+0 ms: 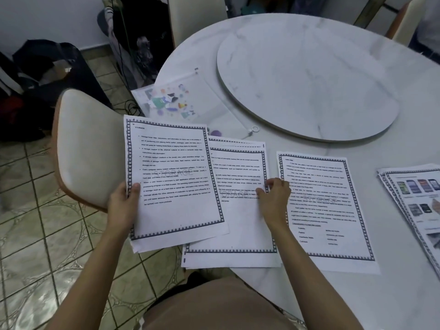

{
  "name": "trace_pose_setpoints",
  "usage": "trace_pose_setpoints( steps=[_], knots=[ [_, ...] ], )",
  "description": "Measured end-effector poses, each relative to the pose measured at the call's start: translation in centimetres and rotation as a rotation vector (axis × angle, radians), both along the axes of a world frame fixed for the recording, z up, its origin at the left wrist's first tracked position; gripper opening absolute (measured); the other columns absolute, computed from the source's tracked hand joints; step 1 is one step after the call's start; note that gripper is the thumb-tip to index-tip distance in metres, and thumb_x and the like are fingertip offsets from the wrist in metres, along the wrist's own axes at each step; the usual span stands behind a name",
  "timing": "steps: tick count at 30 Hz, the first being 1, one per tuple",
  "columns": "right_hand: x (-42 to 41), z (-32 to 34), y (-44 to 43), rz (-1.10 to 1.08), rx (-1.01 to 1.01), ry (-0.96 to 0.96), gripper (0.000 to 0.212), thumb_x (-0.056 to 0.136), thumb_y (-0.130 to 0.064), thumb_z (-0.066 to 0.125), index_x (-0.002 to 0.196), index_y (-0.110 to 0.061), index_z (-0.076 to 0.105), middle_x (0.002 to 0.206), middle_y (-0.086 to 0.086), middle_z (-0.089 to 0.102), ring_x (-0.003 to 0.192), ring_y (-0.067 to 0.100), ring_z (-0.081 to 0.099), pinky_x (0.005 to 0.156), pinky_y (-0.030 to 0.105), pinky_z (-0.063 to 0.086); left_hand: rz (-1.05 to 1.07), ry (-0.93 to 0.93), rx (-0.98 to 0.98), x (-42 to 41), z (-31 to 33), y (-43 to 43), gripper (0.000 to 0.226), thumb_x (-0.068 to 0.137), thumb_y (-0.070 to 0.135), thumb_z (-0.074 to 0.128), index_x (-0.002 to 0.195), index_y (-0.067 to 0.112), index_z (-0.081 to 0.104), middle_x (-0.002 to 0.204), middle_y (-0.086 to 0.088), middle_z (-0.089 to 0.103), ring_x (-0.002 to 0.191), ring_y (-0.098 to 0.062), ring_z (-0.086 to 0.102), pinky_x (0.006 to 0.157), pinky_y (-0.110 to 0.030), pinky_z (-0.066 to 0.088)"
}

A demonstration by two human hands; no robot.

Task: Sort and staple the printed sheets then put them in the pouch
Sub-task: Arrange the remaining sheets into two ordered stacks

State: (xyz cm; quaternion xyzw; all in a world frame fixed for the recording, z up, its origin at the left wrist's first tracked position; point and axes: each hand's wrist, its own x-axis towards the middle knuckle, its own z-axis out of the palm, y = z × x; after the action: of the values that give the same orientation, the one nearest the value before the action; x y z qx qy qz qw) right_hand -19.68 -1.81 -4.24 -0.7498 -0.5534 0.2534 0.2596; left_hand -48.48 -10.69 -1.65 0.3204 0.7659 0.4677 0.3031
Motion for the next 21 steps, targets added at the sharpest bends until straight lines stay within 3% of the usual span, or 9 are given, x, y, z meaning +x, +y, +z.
trace_pose_setpoints(
  steps=[5,10,12,15,17,21],
  knots=[
    [0.0,0.4,0.7,-0.096,0.032,0.146,0.027,0.078,0.006,0.061,0.104,0.002,0.055,0.085,0.01,0.052,0.083,0.025,0.052,0.074,0.032,0.045,-0.03,-0.017,0.001,-0.4,-0.1,0.4,0.028,0.096,0.016,0.046,0.116,-0.002,0.055,0.104,-0.008,0.059,0.094,-0.022,0.056,0.081,-0.033,0.043],
    [0.5,1.6,0.9,-0.028,0.095,0.233,0.008,0.086,-0.001,0.055,0.094,-0.001,0.06,0.079,0.004,0.057,0.064,0.011,0.051,0.055,0.007,0.038,-0.052,-0.024,0.007,-0.6,0.2,0.7,0.026,0.096,0.015,0.046,0.113,-0.002,0.056,0.103,-0.009,0.06,0.092,-0.021,0.056,0.08,-0.033,0.043],
    [1.4,2.4,1.4,-0.039,0.11,0.289,0.008,0.088,-0.004,0.054,0.095,-0.005,0.058,0.082,0.002,0.057,0.065,0.005,0.051,0.053,0.0,0.037,-0.063,-0.027,0.006,-0.7,0.3,1.0,0.026,0.096,0.015,0.046,0.113,0.0,0.056,0.104,-0.01,0.061,0.093,-0.021,0.056,0.081,-0.033,0.043],
    [4.4,4.0,2.4,-0.1,0.162,0.334,0.008,0.087,-0.008,0.057,0.095,-0.01,0.057,0.089,0.005,0.06,0.079,0.015,0.056,0.058,-0.001,0.038,-0.079,-0.044,0.005,-0.5,0.4,1.4,0.025,0.096,0.016,0.046,0.113,0.001,0.056,0.105,-0.01,0.06,0.095,-0.022,0.057,0.083,-0.035,0.044],
    [7.0,5.2,2.9,-0.164,0.205,0.351,0.015,0.088,-0.009,0.057,0.102,-0.004,0.058,0.094,0.007,0.06,0.086,0.016,0.056,0.059,-0.002,0.041,-0.09,-0.062,0.001,0.0,0.6,1.7,0.027,0.096,0.017,0.046,0.115,0.0,0.055,0.106,-0.01,0.06,0.096,-0.023,0.057,0.085,-0.035,0.045],
    [12.5,7.2,3.8,-0.28,0.284,0.371,0.027,0.089,-0.011,0.056,0.113,0.002,0.056,0.096,0.007,0.057,0.072,0.005,0.054,0.057,-0.002,0.04,-0.135,-0.045,-0.024,2.0,0.7,2.4,0.027,0.096,0.015,0.044,0.116,-0.001,0.055,0.105,-0.009,0.059,0.093,-0.02,0.056,0.081,-0.03,0.041]
  ],
)
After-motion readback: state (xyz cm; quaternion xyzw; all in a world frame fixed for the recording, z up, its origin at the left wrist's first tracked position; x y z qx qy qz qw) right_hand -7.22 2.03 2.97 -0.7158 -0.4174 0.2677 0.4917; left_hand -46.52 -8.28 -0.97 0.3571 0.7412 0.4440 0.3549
